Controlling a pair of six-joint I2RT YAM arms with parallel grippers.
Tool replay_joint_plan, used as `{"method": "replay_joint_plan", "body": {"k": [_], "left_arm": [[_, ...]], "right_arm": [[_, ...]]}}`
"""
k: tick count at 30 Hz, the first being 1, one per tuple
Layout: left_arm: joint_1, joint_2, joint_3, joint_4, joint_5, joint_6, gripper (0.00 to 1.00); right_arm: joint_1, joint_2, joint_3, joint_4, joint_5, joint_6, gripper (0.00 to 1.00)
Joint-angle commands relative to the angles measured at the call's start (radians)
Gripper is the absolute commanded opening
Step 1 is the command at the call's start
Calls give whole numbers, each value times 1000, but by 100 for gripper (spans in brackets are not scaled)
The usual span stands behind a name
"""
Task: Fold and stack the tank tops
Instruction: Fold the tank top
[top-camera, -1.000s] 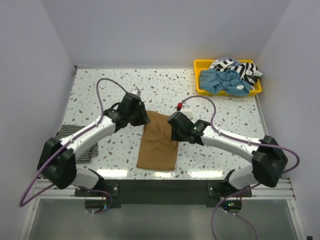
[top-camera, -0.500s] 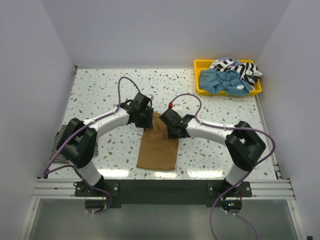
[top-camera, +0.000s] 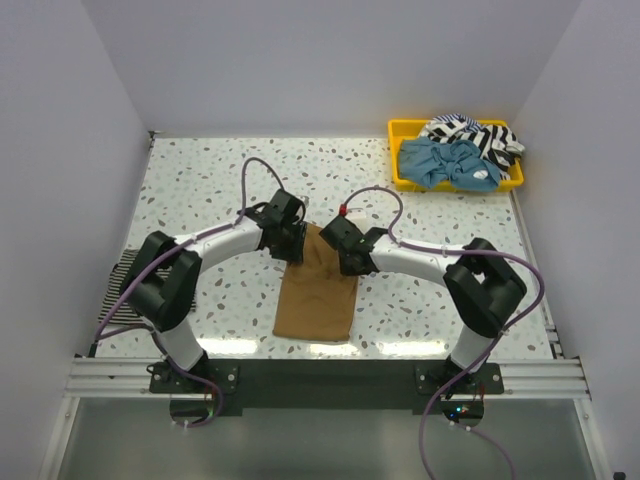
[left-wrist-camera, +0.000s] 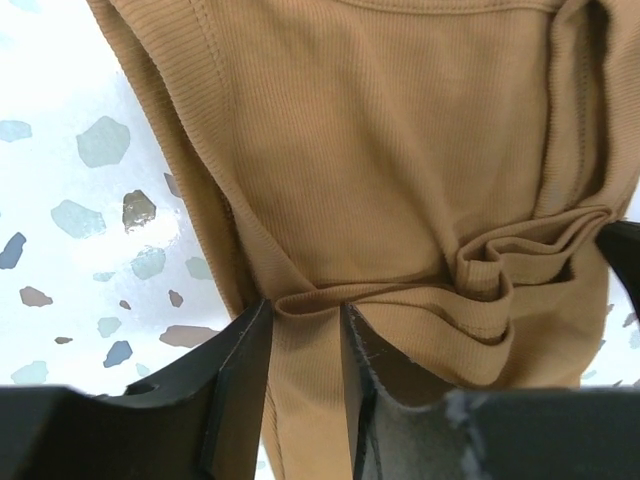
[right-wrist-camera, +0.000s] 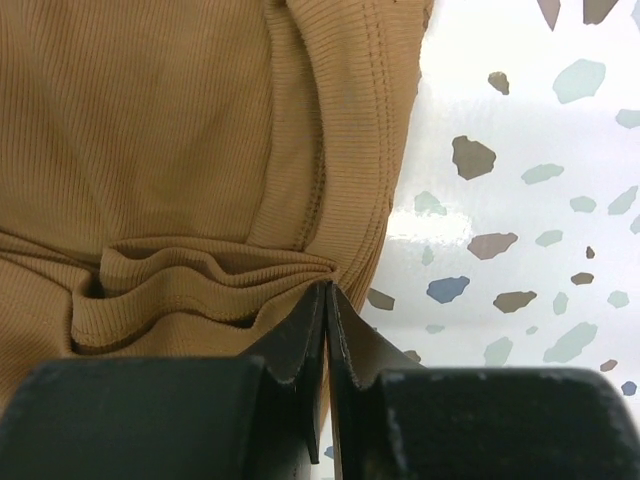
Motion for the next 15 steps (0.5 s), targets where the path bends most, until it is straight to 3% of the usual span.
{"method": "replay_joint_plan", "body": {"k": [1,7,10,11,15], "left_arm": [[-1,20,-8,7,-17,30,37],[-2,36,6,10,-35,15,25],[-2,42,24,0,-47,9,13],[-2,39,30,-3,-49,3,5],[-1,7,40,-13,-81,-16,0]], "right_arm": [[-11,-30,30,-1,42,2,5],[-20,-61,29,-12,59,3,2],[-30,-73,22,-12,61,2,2],[-31,-75,21,-13,61,2,2],[-40,-78,9,-2,58,-1,1]]}}
